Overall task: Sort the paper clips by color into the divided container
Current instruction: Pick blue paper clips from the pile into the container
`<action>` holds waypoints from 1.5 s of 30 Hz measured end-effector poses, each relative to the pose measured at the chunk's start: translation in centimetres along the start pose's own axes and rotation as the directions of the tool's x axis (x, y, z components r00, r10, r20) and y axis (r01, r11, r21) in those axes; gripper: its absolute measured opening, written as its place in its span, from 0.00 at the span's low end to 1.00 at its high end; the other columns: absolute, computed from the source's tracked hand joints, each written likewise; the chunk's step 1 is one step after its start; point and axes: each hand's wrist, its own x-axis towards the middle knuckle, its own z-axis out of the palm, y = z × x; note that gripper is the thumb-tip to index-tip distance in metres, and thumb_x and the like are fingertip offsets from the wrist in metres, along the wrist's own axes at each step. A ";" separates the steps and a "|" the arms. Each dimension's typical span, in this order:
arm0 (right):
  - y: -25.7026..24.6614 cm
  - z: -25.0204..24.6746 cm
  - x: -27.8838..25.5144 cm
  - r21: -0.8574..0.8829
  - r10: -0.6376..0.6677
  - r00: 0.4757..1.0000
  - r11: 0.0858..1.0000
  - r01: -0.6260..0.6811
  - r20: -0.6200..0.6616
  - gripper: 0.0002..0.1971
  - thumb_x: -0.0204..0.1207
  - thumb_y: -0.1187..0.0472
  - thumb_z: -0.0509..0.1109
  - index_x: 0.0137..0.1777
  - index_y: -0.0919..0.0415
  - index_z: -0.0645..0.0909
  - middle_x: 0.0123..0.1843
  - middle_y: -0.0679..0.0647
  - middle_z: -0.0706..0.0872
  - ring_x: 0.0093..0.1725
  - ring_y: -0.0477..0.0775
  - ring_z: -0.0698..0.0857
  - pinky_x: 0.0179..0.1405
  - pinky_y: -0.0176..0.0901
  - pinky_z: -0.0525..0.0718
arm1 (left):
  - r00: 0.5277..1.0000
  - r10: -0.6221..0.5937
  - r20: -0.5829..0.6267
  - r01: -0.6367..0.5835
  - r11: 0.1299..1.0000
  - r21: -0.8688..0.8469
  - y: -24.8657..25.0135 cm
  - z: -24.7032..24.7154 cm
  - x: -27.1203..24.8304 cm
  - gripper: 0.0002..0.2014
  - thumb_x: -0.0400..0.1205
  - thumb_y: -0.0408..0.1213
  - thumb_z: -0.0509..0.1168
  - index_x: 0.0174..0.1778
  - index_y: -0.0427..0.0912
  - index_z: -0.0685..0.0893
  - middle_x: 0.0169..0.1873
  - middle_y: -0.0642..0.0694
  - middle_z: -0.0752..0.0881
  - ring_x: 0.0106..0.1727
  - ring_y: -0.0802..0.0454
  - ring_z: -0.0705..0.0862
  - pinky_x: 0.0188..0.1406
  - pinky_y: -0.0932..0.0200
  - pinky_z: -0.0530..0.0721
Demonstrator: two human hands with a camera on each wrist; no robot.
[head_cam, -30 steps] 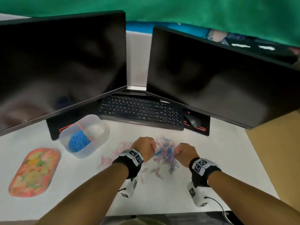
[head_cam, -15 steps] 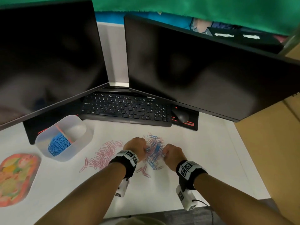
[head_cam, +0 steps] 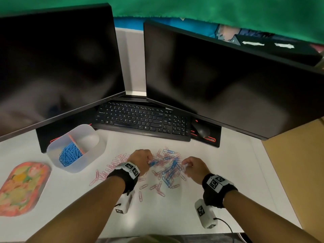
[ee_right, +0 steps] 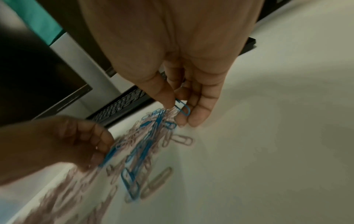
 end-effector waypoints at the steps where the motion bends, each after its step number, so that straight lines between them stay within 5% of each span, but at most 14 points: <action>1: -0.3 -0.2 0.2 0.063 0.033 0.999 0.997 -0.034 0.022 0.13 0.77 0.71 0.57 0.49 0.57 0.81 0.46 0.53 0.83 0.44 0.53 0.85 0.42 0.41 0.84 | 1.000 -0.004 -0.001 0.004 1.000 0.000 -0.1 -0.1 0.0 0.14 0.74 0.25 0.63 0.48 0.49 0.83 0.47 0.50 0.85 0.48 0.51 0.84 0.50 0.59 0.86; 4: -1.3 -0.8 0.8 0.158 0.077 0.996 0.984 -0.083 0.042 0.12 0.80 0.68 0.55 0.48 0.62 0.81 0.39 0.55 0.82 0.35 0.50 0.81 0.35 0.42 0.79 | 1.000 -0.017 -0.021 0.017 1.000 0.014 -0.1 -0.3 0.1 0.16 0.73 0.23 0.62 0.50 0.48 0.83 0.49 0.50 0.85 0.49 0.52 0.82 0.49 0.61 0.84; 6: -1.8 -0.9 1.2 0.092 0.043 0.999 0.995 -0.044 0.007 0.10 0.81 0.65 0.57 0.50 0.66 0.80 0.39 0.55 0.81 0.39 0.52 0.80 0.42 0.45 0.77 | 0.999 -0.027 -0.041 0.028 0.999 0.021 -0.2 -0.3 0.1 0.15 0.74 0.24 0.62 0.50 0.47 0.83 0.51 0.49 0.84 0.50 0.52 0.82 0.51 0.61 0.84; 11: -2.6 -0.5 1.4 -0.153 -0.171 0.985 0.974 0.165 -0.030 0.12 0.73 0.75 0.62 0.45 0.57 0.79 0.44 0.50 0.79 0.46 0.50 0.79 0.35 0.30 0.73 | 0.999 0.021 -0.049 -0.015 0.992 0.128 0.4 0.5 -0.6 0.08 0.80 0.36 0.63 0.54 0.44 0.83 0.52 0.47 0.82 0.50 0.49 0.83 0.51 0.57 0.85; 16: -2.5 -0.2 2.0 -0.440 -0.302 0.940 0.831 0.341 0.159 0.13 0.77 0.69 0.64 0.57 0.54 0.82 0.50 0.47 0.75 0.53 0.53 0.81 0.53 0.40 0.79 | 0.998 0.012 -0.055 -0.001 0.979 0.205 0.6 0.6 -0.8 0.09 0.82 0.38 0.61 0.55 0.43 0.83 0.51 0.46 0.83 0.48 0.49 0.83 0.48 0.57 0.86; 20: -2.8 -0.2 2.2 -0.505 -0.343 0.907 0.753 0.421 0.245 0.13 0.80 0.63 0.63 0.61 0.55 0.82 0.52 0.51 0.75 0.53 0.55 0.81 0.53 0.42 0.78 | 0.999 -0.021 -0.032 0.027 0.982 0.188 0.4 0.2 -0.8 0.08 0.81 0.38 0.63 0.54 0.44 0.84 0.51 0.47 0.84 0.49 0.49 0.84 0.50 0.55 0.87; 28: -3.3 -0.2 2.4 -0.538 -0.316 0.904 0.727 0.426 0.288 0.07 0.80 0.61 0.63 0.52 0.59 0.81 0.51 0.53 0.77 0.47 0.54 0.80 0.48 0.41 0.78 | 0.997 -0.073 -0.013 0.074 0.995 0.066 -0.2 -0.2 -0.7 0.05 0.76 0.33 0.66 0.39 0.49 0.81 0.47 0.49 0.87 0.47 0.51 0.84 0.45 0.61 0.83; 37: -3.0 -0.9 2.4 -0.219 -0.198 0.968 0.948 0.229 0.156 0.11 0.73 0.67 0.71 0.54 0.60 0.85 0.42 0.45 0.80 0.42 0.44 0.79 0.38 0.29 0.74 | 0.997 -0.071 0.003 0.070 0.974 -0.216 -0.8 -0.8 -1.1 0.11 0.73 0.33 0.75 0.48 0.50 0.84 0.35 0.53 0.86 0.39 0.55 0.85 0.37 0.66 0.80; 41: -3.2 -1.5 2.4 -0.099 -0.147 0.971 0.981 0.168 0.187 0.14 0.72 0.63 0.76 0.58 0.60 0.86 0.45 0.48 0.84 0.46 0.47 0.83 0.47 0.34 0.78 | 0.998 -0.067 -0.010 0.060 0.948 -0.311 -1.0 -1.2 -1.2 0.11 0.73 0.37 0.77 0.50 0.49 0.87 0.32 0.55 0.85 0.34 0.59 0.82 0.32 0.69 0.75; 45: -3.5 -1.8 2.2 0.017 -0.076 0.973 0.997 0.074 0.219 0.11 0.74 0.64 0.74 0.56 0.60 0.86 0.39 0.45 0.84 0.36 0.42 0.80 0.33 0.29 0.75 | 0.996 -0.091 0.005 0.084 0.896 -0.435 -1.0 -1.2 -1.3 0.09 0.74 0.35 0.76 0.48 0.46 0.89 0.30 0.55 0.81 0.34 0.57 0.78 0.35 0.68 0.76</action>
